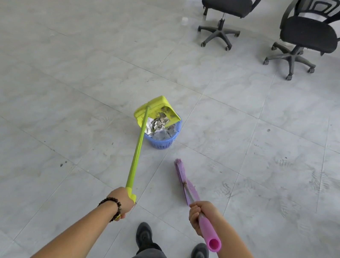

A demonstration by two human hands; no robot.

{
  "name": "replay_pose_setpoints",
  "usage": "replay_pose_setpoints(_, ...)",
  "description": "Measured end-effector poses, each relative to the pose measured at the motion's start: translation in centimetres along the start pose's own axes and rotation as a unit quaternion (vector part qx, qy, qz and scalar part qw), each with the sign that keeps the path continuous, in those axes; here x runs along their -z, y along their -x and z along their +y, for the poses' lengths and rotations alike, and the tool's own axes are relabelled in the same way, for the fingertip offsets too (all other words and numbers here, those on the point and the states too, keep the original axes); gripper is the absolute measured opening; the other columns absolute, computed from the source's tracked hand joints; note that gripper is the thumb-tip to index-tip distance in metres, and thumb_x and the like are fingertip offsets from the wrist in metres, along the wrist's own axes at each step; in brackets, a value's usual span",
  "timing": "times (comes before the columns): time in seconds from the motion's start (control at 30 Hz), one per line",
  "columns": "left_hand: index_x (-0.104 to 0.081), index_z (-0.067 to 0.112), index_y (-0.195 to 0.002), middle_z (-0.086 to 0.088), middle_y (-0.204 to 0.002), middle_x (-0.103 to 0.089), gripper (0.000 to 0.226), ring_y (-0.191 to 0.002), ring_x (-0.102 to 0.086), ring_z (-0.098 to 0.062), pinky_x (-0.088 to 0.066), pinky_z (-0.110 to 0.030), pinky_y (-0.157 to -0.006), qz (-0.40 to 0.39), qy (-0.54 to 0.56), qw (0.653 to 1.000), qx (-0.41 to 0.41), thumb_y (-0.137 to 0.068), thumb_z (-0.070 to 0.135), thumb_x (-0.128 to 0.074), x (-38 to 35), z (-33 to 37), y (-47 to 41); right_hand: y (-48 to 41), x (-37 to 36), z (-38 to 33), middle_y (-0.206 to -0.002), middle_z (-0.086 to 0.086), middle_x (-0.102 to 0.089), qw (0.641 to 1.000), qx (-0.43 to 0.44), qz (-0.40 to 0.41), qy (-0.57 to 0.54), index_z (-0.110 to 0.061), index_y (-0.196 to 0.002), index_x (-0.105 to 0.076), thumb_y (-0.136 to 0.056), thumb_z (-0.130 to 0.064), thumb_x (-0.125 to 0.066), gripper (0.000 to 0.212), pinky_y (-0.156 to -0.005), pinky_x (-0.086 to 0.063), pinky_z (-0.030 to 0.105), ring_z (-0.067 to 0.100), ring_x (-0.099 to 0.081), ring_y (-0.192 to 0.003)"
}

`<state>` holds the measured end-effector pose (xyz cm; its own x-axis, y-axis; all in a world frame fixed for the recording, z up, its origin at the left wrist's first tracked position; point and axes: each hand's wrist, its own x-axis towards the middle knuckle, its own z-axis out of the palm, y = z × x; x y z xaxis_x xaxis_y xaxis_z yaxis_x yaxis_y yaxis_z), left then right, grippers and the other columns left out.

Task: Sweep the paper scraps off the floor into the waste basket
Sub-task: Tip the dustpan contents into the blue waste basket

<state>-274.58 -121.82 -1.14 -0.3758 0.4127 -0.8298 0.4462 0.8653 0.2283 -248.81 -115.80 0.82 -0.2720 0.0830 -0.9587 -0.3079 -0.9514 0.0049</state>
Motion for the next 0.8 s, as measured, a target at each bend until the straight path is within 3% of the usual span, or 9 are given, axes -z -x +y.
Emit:
replay_pose_setpoints(0.17,-0.051,0.01,-0.107,-0.007,-0.086,-0.062,0.026,-0.058,-0.062,-0.022,-0.041,-0.021,-0.038,0.038,-0.049,0.998,-0.032,-0.093,0.031,-0.048,-2.1,-1.9,0.8,-0.1,0.7,0.3,-0.039,0.001,-0.04,1.0,0.002,-0.002,-0.003,-0.011,-0.065,-0.043,-0.095,0.001,-0.041,0.032,-0.026,-0.035,0.015,0.011,-0.038,-0.024)
replay_pose_setpoints(0.3,-0.044,0.011,-0.113,-0.005,-0.094,-0.059,0.027,-0.087,-0.068,-0.028,-0.056,-0.033,-0.063,0.067,-0.108,0.991,-0.032,-0.093,0.027,-0.051,-3.0,-2.5,1.0,0.1,1.3,0.4,-0.039,0.001,-0.041,1.0,0.0,-0.001,-0.004,-0.01,-0.065,-0.043,-0.095,0.001,-0.042,0.032,-0.026,-0.035,0.016,0.011,-0.039,-0.024)
replay_pose_setpoints(0.37,-0.042,0.01,-0.115,-0.005,-0.092,-0.055,0.027,-0.082,-0.063,-0.027,-0.053,-0.032,-0.063,0.063,-0.119,0.991,-0.024,-0.094,0.025,-0.05,-3.1,-2.3,0.8,0.2,1.6,0.6,-0.039,0.001,-0.041,1.0,0.001,0.0,-0.003,-0.01,-0.065,-0.043,-0.095,0.001,-0.042,0.032,-0.026,-0.035,0.015,0.011,-0.039,-0.024)
replay_pose_setpoints(0.53,-0.054,0.008,-0.109,-0.009,-0.084,-0.063,0.031,-0.056,-0.061,-0.023,-0.043,-0.022,-0.04,0.029,-0.067,0.997,-0.008,-0.095,0.034,-0.044,-2.9,-1.5,0.1,0.3,1.9,0.9,-0.039,0.001,-0.041,1.0,0.0,-0.001,-0.001,-0.011,-0.064,-0.042,-0.095,0.001,-0.043,0.033,-0.025,-0.035,0.016,0.01,-0.039,-0.024)
replay_pose_setpoints(0.8,-0.05,0.012,-0.107,-0.007,-0.091,-0.062,0.029,-0.062,-0.062,-0.022,-0.041,-0.02,-0.037,0.064,-0.064,0.996,-0.019,-0.094,0.037,-0.047,-3.5,-2.1,1.5,0.4,1.8,0.5,-0.038,0.001,-0.041,1.0,-0.002,-0.002,0.003,-0.011,-0.062,-0.042,-0.095,0.0,-0.042,0.035,-0.026,-0.035,0.015,0.011,-0.039,-0.024)
